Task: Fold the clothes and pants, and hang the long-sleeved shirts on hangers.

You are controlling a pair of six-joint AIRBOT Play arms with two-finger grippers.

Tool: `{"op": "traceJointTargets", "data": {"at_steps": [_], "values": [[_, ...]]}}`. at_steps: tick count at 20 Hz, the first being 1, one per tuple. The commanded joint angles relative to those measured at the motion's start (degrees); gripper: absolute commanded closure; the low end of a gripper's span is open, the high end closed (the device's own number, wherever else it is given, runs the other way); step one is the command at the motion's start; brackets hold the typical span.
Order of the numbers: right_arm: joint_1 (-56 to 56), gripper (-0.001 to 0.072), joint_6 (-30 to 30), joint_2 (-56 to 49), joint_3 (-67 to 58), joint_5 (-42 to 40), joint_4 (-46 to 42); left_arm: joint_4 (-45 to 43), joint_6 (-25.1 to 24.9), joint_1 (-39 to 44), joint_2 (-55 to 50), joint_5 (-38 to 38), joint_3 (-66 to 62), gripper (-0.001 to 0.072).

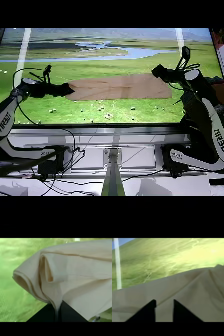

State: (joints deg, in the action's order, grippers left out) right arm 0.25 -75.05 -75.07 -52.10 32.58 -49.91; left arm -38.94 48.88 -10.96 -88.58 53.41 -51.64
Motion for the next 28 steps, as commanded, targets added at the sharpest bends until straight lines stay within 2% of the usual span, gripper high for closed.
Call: {"op": "traceJointTargets", "data": {"at_steps": [1,3,5,7,10,13,16,18,20,23,26,28], "values": [[7.4,0.0698,2.7,-0.3,-3.0,-1.3,-0.2,-0.2,-1.8,1.6,0.3,5.2,-6.7,0.0693],[12.5,0.0697,2.7,-1.5,-5.1,-3.3,-1.2,-5.2,-0.7,1.6,3.5,12.5,-11.9,0.0694],[17.4,0.0697,2.4,-4.9,-8.4,-3.4,-1.2,-9.9,3.3,1.6,8.8,19.3,-16.3,0.0694],[22.2,0.0697,0.8,-9.5,-12.7,-2.8,-1.1,-10.4,3.9,1.1,15.2,23.1,-18.7,0.0693],[30.2,0.0698,-3.0,-18.6,-21.4,1.8,-0.3,-10.4,3.8,0.4,25.3,21.9,-19.0,0.0693],[38.7,0.0697,-4.2,-26.5,-30.7,4.9,5.8,-10.3,3.9,0.3,32.0,18.9,-19.0,0.0692],[46.0,0.0697,-4.2,-31.5,-39.1,2.7,7.2,-7.3,6.7,0.6,34.1,15.9,-19.0,0.0692],[48.1,0.0697,-4.2,-32.7,-42.6,2.4,6.2,-3.4,6.6,0.6,33.4,15.8,-19.0,0.0692],[47.3,0.0697,-4.2,-32.3,-44.6,4.8,0.1,-0.8,6.6,0.6,32.0,15.8,-18.9,0.0692],[40.9,0.0697,-4.2,-30.7,-46.9,16.3,-13.7,0.0,6.7,4.1,28.2,15.8,-18.8,0.0692],[29.9,0.0697,-4.2,-27.6,-46.9,30.7,-24.1,0.1,6.7,13.9,21.9,14.7,-18.8,0.0692],[21.7,0.0697,-4.1,-26.1,-46.9,37.6,-26.7,0.5,6.7,22.9,16.4,10.2,-18.8,0.0692]]}}
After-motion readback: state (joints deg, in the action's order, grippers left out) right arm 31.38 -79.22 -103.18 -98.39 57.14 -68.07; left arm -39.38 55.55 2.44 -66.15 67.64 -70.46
